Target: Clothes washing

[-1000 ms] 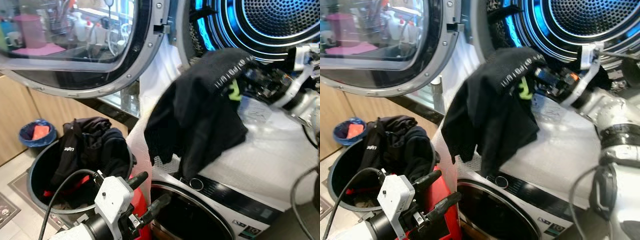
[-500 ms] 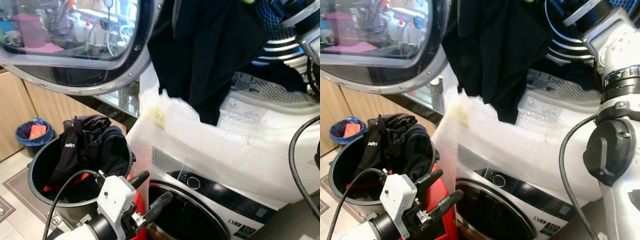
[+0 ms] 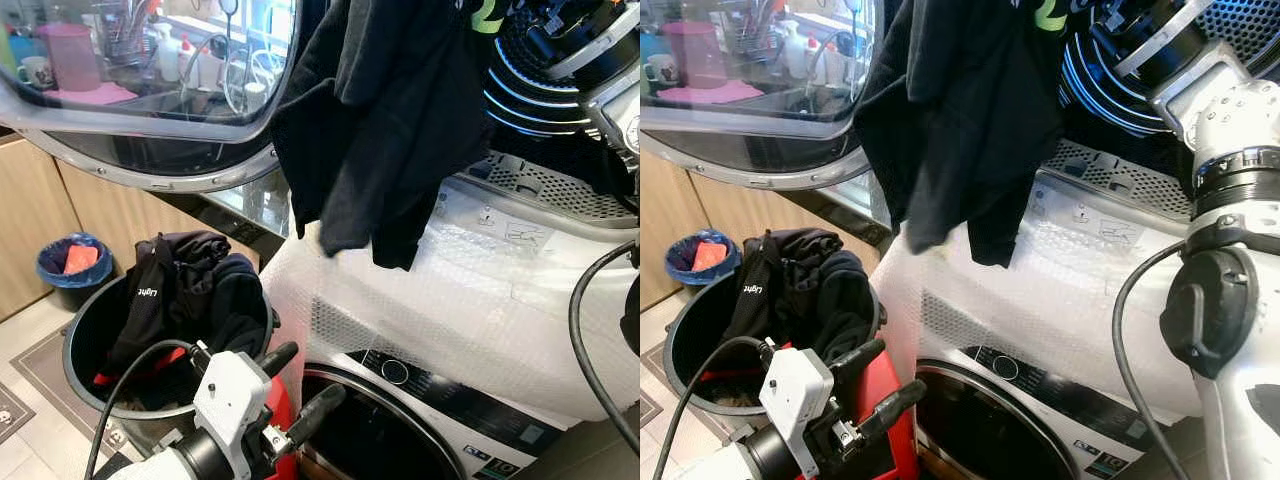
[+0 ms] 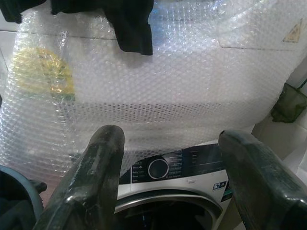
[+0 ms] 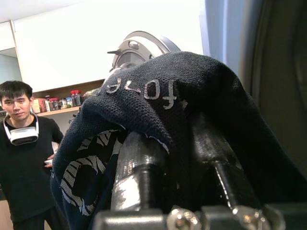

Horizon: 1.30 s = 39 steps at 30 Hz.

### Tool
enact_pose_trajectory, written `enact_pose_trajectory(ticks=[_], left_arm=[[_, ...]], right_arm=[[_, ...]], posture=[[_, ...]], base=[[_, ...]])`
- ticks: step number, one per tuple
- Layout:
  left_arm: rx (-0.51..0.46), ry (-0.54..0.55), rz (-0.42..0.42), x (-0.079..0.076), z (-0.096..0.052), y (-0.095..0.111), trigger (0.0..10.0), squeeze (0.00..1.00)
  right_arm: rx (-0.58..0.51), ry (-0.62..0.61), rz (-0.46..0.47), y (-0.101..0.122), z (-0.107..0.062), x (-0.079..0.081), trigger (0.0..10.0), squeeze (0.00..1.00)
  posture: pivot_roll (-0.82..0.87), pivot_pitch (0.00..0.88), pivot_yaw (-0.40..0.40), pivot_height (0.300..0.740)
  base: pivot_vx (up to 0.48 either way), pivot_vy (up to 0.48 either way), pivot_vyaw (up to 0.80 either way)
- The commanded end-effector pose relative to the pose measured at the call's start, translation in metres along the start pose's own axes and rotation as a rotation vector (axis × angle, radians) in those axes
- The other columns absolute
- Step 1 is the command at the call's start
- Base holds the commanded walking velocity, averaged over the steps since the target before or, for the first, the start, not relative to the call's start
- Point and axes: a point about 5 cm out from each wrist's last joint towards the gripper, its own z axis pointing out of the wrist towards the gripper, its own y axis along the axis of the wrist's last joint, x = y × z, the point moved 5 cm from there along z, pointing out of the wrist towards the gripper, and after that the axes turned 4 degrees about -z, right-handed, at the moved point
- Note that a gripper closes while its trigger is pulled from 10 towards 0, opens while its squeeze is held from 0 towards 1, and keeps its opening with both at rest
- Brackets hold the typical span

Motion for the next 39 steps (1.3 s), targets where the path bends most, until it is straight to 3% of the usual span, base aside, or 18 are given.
enact_pose_trajectory(ticks=[1,36,37,39], left_arm=[[0.008,-0.005,-0.007,-0.002,0.000,-0.002,10.0,0.00],[0.006,-0.001,-0.010,-0.002,0.000,-0.002,10.0,0.00],[0.012,0.008,-0.018,-0.002,-0.001,-0.002,10.0,0.00],[0.023,0.027,-0.037,-0.006,-0.006,-0.003,10.0,0.00]], right_arm=[[-0.023,0.015,-0.030,0.012,0.001,0.004,10.0,0.00],[-0.029,0.010,-0.040,0.014,0.002,0.004,10.0,0.00],[0.022,-0.147,-0.080,0.005,0.000,-0.015,10.0,0.00],[0.100,-0.460,-0.127,-0.015,-0.029,-0.055,10.0,0.00]], posture=[[0.14,0.000,-0.169,0.740],[0.14,0.000,-0.169,0.740],[0.14,0.000,-0.163,0.740],[0.16,0.000,-0.176,0.740]], base=[[0.000,0.000,0.00],[0.000,0.000,0.00],[0.000,0.000,0.00],[0.000,0.000,0.00]])
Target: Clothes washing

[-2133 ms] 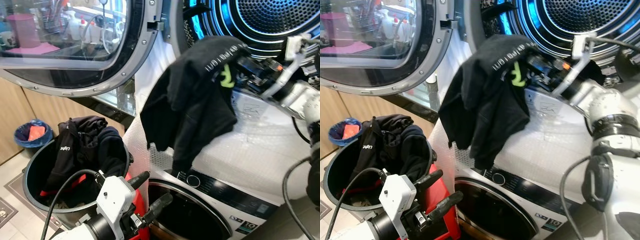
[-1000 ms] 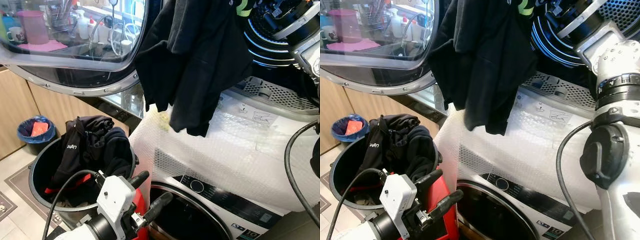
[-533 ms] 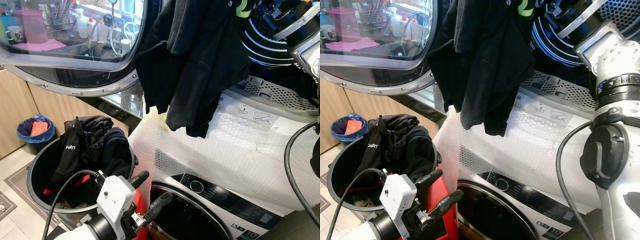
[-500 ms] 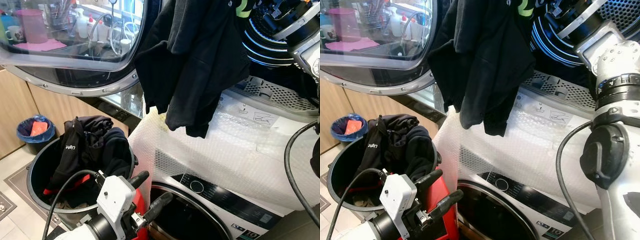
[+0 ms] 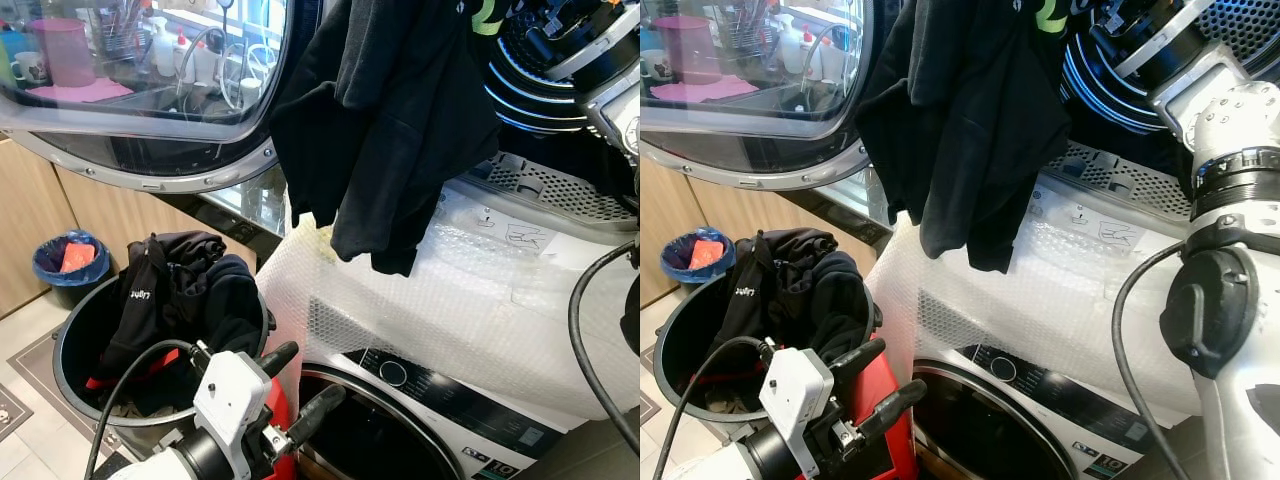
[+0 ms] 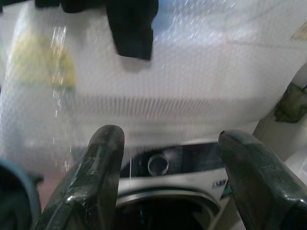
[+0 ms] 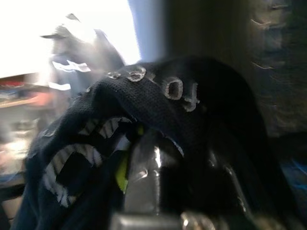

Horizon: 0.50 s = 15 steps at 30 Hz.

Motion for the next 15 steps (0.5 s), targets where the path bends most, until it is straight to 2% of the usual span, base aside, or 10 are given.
enact_pose_trajectory(ticks=[1,15], left_arm=[[-0.004,-0.004,-0.009,-0.0060,-0.0020,0.0035,10.0,0.00],[-0.001,0.001,-0.016,-0.0074,-0.0032,0.0037,10.0,0.00]], right_arm=[[0.025,-0.149,-0.033,-0.0065,-0.0122,-0.0228,10.0,0.00],[0.018,-0.175,-0.049,-0.0062,-0.0127,-0.0260,10.0,0.00]], posture=[[0.16,0.000,-0.176,0.740],[0.17,0.000,-0.177,0.740]], base=[[0.000,0.000,0.00],[0.000,0.000,0.00]])
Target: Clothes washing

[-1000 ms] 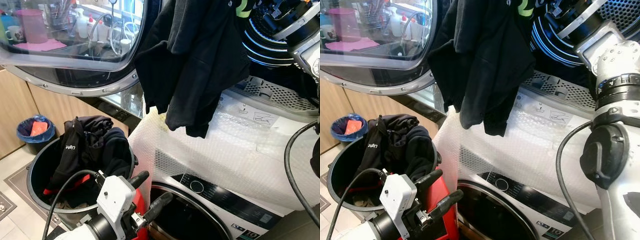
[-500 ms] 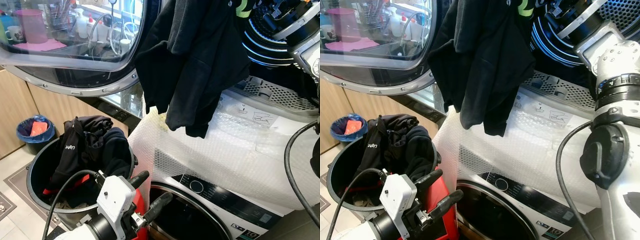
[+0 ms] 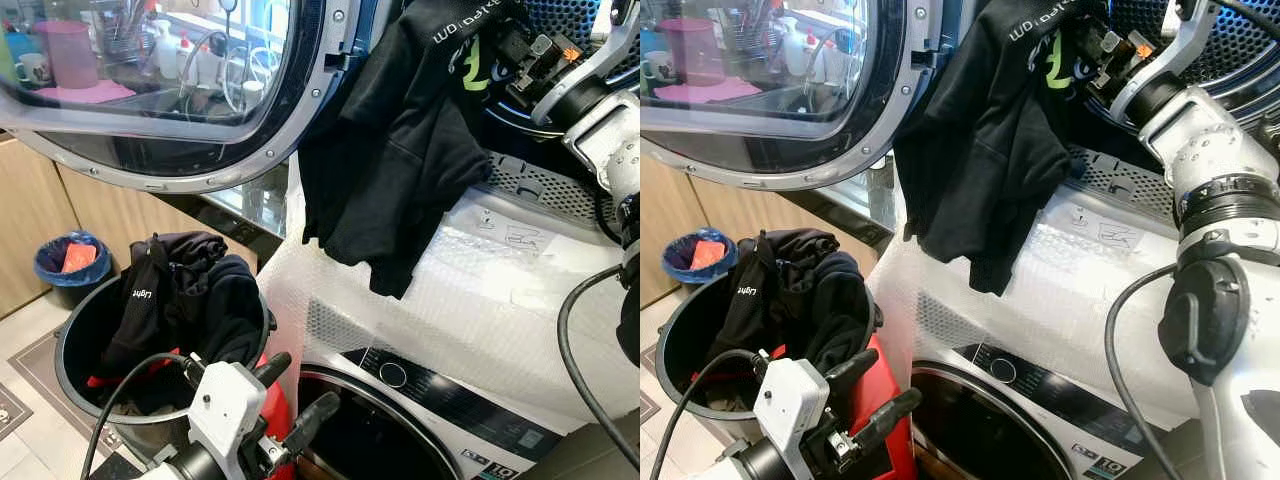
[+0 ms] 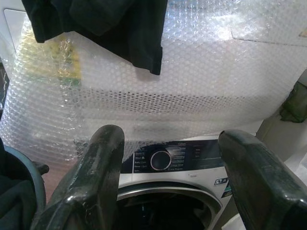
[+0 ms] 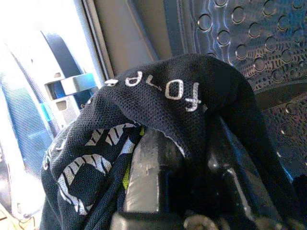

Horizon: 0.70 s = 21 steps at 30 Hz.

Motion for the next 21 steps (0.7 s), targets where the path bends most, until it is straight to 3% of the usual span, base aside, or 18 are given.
enact_pose_trajectory(ticks=[1,4,5,8,12,16,21], left_arm=[[-0.002,-0.017,-0.011,-0.006,-0.001,0.003,10.0,0.00],[0.002,-0.013,-0.011,-0.006,-0.002,0.002,10.0,0.00],[0.004,-0.012,-0.011,-0.006,-0.002,0.002,10.0,0.00],[0.006,-0.011,-0.010,-0.005,-0.002,0.002,10.0,0.00],[0.008,-0.012,-0.009,-0.004,-0.003,0.003,10.0,0.00],[0.011,-0.019,-0.012,-0.004,-0.003,0.003,10.0,0.00],[0.018,-0.041,-0.033,-0.010,-0.003,0.003,10.0,0.00]], right_arm=[[-0.045,-0.007,-0.033,0.017,0.001,0.002,10.0,0.00],[-0.054,-0.090,-0.046,0.018,-0.001,-0.008,10.0,0.00],[-0.074,-0.180,-0.025,0.019,-0.004,-0.018,10.0,0.00],[-0.097,-0.315,-0.079,0.025,-0.012,-0.034,10.0,0.00],[-0.141,-0.485,-0.053,0.032,-0.024,-0.053,10.0,0.00],[-0.212,-0.601,-0.052,0.046,-0.029,-0.060,10.0,0.00],[-0.255,-0.656,-0.057,0.056,-0.016,-0.049,10.0,0.00]], posture=[[0.17,0.000,-0.177,0.740],[0.18,0.000,-0.175,0.740],[0.18,0.000,-0.173,0.740],[0.18,0.000,-0.169,0.740],[0.17,0.000,-0.159,0.740],[0.15,0.000,-0.145,0.740],[0.13,0.000,-0.139,0.740]], base=[[0.000,0.000,0.00],[0.000,0.000,0.00],[0.000,0.000,0.00],[0.000,0.000,0.00],[0.000,0.000,0.00],[0.000,0.000,0.00],[0.000,0.000,0.00]])
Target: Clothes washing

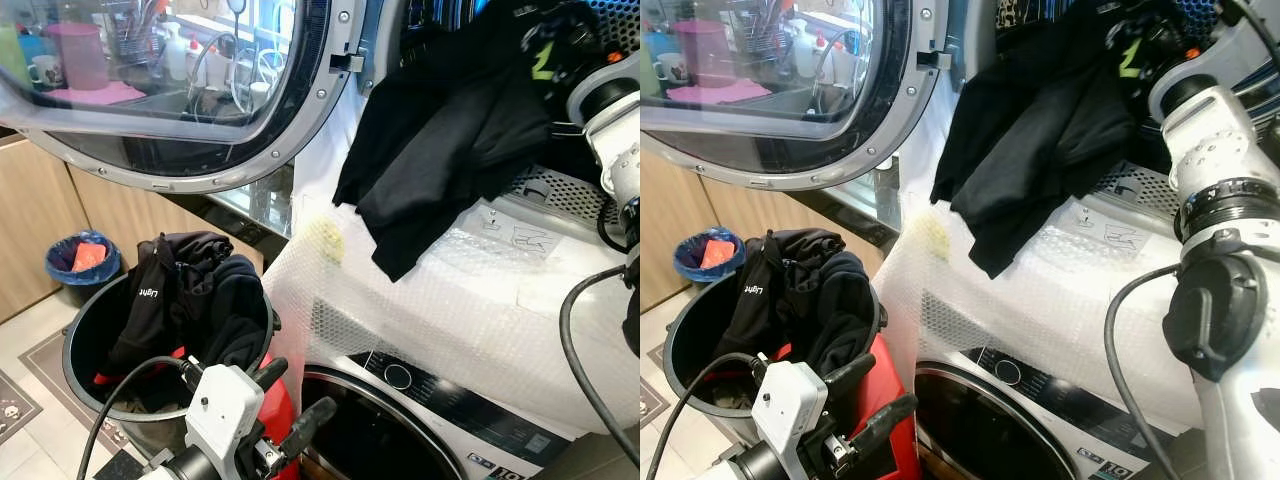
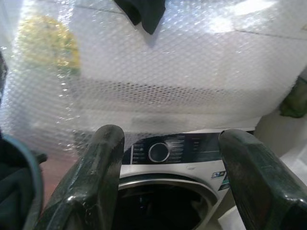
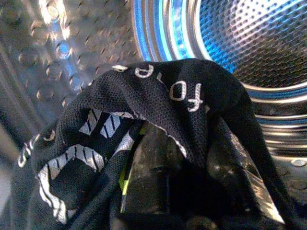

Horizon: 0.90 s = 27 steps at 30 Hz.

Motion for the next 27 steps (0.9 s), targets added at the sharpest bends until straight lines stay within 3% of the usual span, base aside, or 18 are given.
enact_pose_trajectory(ticks=[1,5,12,15,22,27], left_arm=[[-0.009,-0.029,-0.012,-0.009,-0.001,0.005,10.0,0.00],[-0.003,-0.028,-0.048,-0.016,-0.006,0.005,10.0,0.00],[0.046,-0.018,-0.134,-0.036,-0.020,-0.002,10.0,0.00],[0.055,0.002,-0.179,-0.042,-0.024,-0.004,10.0,0.00],[0.058,0.034,-0.213,-0.049,-0.028,-0.008,10.0,0.00],[0.046,0.053,-0.223,-0.050,-0.027,-0.006,10.0,0.00]], right_arm=[[-0.083,-0.011,-0.005,0.027,0.003,0.014,10.0,0.00],[-0.111,-0.035,0.004,0.035,0.005,0.024,10.0,0.00],[-0.244,-0.107,0.049,0.072,0.002,0.029,10.0,0.00],[-0.321,-0.176,0.102,0.095,-0.004,0.022,10.0,0.00],[-0.433,-0.282,0.198,0.118,-0.014,0.004,10.0,0.00],[-0.466,-0.329,0.108,0.120,-0.017,0.004,10.0,0.00]], posture=[[0.13,0.000,-0.140,0.740],[0.12,0.042,-0.149,0.740],[0.12,0.112,-0.175,0.740],[0.13,0.138,-0.186,0.740],[0.17,0.139,-0.193,0.740],[0.18,0.144,-0.198,0.740]], base=[[0.000,0.000,0.00],[0.000,0.000,0.00],[0.000,0.000,0.00],[0.000,0.000,0.00],[0.000,0.000,0.00],[0.000,0.000,0.00]])
